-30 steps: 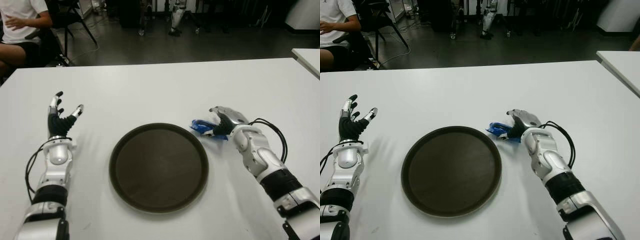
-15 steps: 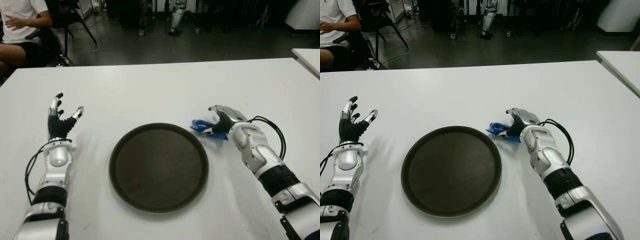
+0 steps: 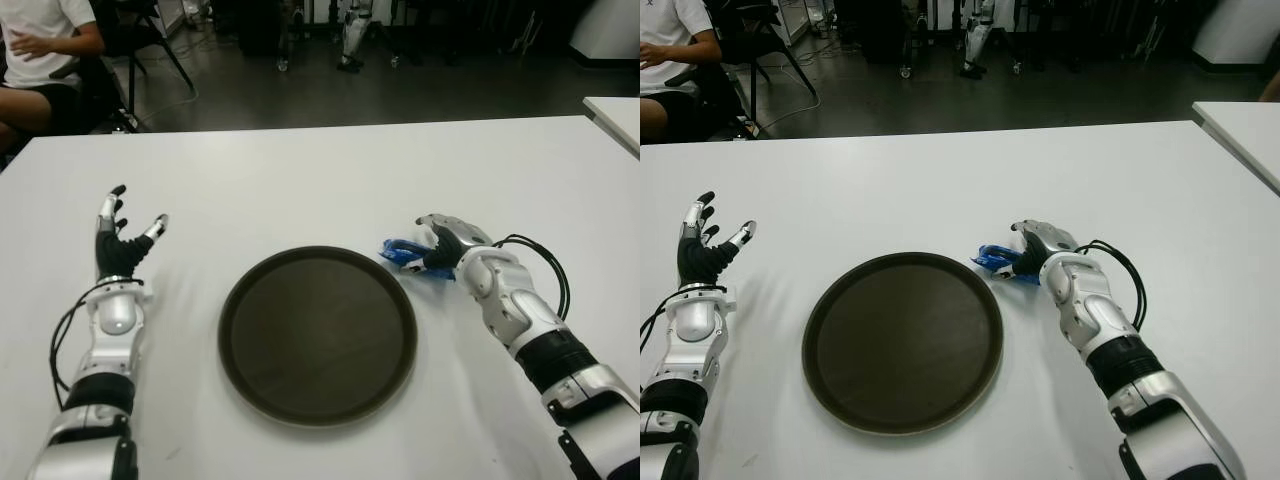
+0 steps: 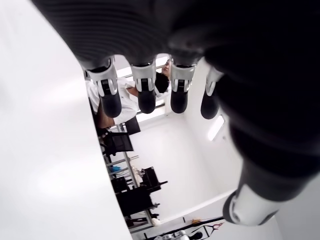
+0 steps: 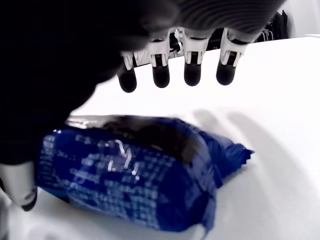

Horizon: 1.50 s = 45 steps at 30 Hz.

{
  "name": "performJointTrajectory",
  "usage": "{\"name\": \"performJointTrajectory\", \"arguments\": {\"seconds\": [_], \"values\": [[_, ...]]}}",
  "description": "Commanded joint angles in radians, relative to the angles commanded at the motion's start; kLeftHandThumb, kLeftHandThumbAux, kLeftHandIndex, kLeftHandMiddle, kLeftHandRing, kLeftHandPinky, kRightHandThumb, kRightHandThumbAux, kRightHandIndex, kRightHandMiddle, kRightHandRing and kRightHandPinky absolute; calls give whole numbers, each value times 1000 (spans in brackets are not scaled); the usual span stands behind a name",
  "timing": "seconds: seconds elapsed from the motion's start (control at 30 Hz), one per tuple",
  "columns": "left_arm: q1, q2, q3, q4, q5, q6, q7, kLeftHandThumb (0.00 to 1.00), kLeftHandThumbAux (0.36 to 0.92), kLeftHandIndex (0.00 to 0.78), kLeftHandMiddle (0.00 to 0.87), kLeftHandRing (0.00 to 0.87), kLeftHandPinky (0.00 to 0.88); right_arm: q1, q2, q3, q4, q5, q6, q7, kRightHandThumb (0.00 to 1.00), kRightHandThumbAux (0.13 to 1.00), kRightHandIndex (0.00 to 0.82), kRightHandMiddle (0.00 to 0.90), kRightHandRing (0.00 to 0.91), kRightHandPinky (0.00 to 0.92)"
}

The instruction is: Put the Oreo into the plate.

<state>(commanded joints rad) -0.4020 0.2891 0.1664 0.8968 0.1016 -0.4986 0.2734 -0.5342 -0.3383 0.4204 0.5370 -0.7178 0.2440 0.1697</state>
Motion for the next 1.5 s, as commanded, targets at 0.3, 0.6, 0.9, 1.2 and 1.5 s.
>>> {"name": "performJointTrajectory", "arguments": {"seconds": [0.3,0.6,0.9,1.2,1.5], "values": [[-4,1,4,20,0,-29,-2,0,794,11,24,19,5,2,11,-10,15,34,6,35,0,562,0,0,0,0],[-6,-1,6,22,-4,-53,-6,0,819,11,25,21,16,-12,19,-12,35,81,56,150,0,597,0,0,0,0],[11,-3,-2,-20,10,-26,1,0,794,0,17,15,14,-20,50,-68,76,193,98,213,0,628,0,0,0,0],[-4,6,3,16,6,-20,2,0,803,0,13,13,13,-9,44,-85,52,253,106,242,0,648,0,0,0,0],[5,-1,5,-8,1,-20,-2,0,814,3,15,13,9,-1,36,-73,38,241,98,229,0,655,0,0,0,0]]}}
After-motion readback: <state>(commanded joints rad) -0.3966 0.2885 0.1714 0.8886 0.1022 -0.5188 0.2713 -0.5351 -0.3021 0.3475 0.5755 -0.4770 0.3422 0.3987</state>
